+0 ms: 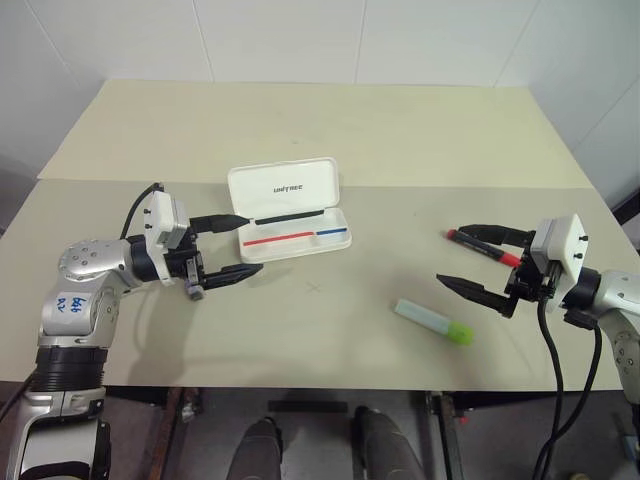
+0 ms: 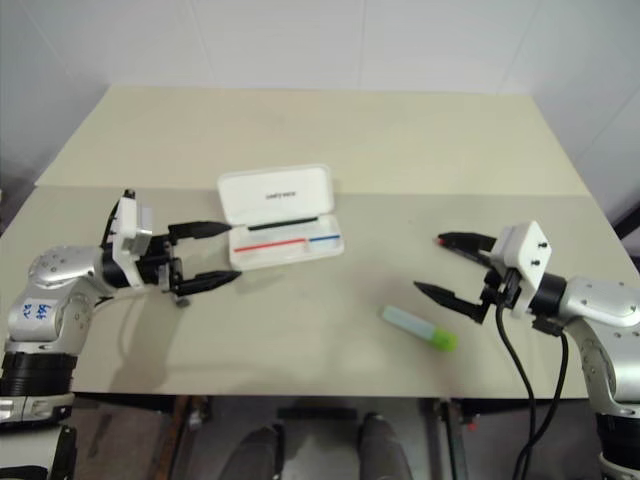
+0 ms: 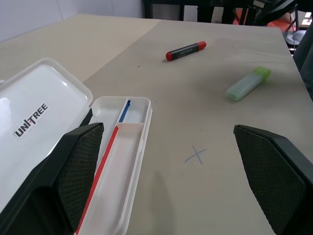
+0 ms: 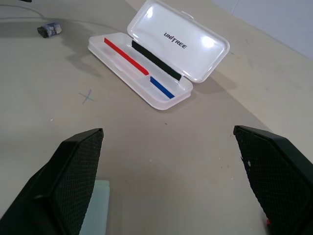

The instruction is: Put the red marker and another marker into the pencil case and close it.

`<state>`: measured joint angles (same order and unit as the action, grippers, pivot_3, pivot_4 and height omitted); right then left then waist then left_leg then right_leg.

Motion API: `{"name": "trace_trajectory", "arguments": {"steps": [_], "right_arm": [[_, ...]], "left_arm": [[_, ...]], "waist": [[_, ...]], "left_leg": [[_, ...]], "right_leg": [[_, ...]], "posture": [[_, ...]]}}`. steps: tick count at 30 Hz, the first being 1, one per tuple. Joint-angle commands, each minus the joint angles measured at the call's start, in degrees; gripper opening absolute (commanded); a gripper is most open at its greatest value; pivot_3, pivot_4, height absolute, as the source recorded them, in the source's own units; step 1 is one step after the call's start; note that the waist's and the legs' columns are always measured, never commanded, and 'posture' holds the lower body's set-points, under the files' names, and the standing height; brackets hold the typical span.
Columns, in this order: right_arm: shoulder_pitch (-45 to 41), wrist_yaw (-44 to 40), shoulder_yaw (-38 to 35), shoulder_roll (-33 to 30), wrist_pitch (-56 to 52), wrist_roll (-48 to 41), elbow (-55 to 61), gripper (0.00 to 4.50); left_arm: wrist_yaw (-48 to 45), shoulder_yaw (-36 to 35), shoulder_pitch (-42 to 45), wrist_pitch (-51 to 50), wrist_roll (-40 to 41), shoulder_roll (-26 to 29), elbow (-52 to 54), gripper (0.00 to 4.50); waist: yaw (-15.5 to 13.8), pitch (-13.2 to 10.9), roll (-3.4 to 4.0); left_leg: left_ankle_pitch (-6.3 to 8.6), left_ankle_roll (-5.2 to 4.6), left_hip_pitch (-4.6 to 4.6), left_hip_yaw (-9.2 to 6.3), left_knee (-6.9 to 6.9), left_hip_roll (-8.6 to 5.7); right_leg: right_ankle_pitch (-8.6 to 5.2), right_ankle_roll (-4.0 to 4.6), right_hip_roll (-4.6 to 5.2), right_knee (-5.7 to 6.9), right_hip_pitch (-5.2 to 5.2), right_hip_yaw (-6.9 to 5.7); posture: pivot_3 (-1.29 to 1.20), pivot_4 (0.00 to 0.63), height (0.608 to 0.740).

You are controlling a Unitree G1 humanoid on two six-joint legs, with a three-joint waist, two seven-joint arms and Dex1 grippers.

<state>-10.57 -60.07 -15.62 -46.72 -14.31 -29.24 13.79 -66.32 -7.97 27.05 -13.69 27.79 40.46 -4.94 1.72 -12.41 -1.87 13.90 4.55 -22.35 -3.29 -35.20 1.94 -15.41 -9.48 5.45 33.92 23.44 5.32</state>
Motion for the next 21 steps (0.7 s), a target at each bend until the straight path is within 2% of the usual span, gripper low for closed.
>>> {"name": "trace_trajectory", "arguments": {"steps": [1, 11, 14, 18, 21], "right_arm": [[-1.53, -0.26, 0.48, -0.41, 0.56, -0.13, 0.74, 4.50], [-4.47, -0.78, 2.72, -0.17, -0.85, -1.53, 1.56, 4.50], [-5.68, 0.87, 4.94, 1.19, -1.88, -1.67, 4.15, 4.50], [-6.13, 0.85, 4.96, 2.40, -1.52, -2.28, 4.42, 4.50], [-6.90, 2.47, 6.18, 3.52, -2.33, -2.31, 6.50, 4.50]], "left_arm": [[0.20, -0.32, 0.74, 0.56, 0.15, -0.17, 1.13, 4.47], [-0.51, 0.28, 0.45, 2.30, -1.74, 0.21, 0.19, 4.47], [-1.67, -0.24, 1.06, 3.79, -2.41, 0.98, -2.50, 3.83], [0.43, 2.75, 1.99, 5.89, -6.93, 0.34, -3.82, 2.49], [0.05, 3.43, 2.66, 8.06, -8.71, 0.78, -6.67, 2.49]], "waist": [[-0.01, 0.00, 0.00], [0.01, 0.00, 0.00], [0.03, 0.00, 0.00], [-0.04, 0.00, 0.00], [-0.09, 0.00, 0.00]], "left_leg": [[0.00, 0.00, 0.00, 0.00, 0.00, 0.00], [0.00, 0.00, 0.01, 0.00, 0.00, 0.00], [0.00, 0.00, 0.00, 0.00, 0.00, 0.00], [0.00, 0.00, 0.01, 0.00, -0.01, 0.00], [0.00, 0.00, 0.00, 0.00, -0.01, 0.00]], "right_leg": [[0.00, 0.00, 0.00, 0.00, 0.00, 0.00], [0.01, -0.01, 0.00, 0.01, 0.00, 0.00], [0.01, -0.01, 0.00, 0.01, 0.00, 0.00], [0.01, -0.01, 0.00, 0.02, 0.00, 0.00], [0.02, -0.03, 0.00, 0.03, 0.01, 0.00]], "posture": [[0.00, 0.150, 0.740], [0.00, 0.150, 0.740], [0.00, 0.150, 0.740], [0.00, 0.150, 0.740], [0.00, 0.150, 0.740]]}}
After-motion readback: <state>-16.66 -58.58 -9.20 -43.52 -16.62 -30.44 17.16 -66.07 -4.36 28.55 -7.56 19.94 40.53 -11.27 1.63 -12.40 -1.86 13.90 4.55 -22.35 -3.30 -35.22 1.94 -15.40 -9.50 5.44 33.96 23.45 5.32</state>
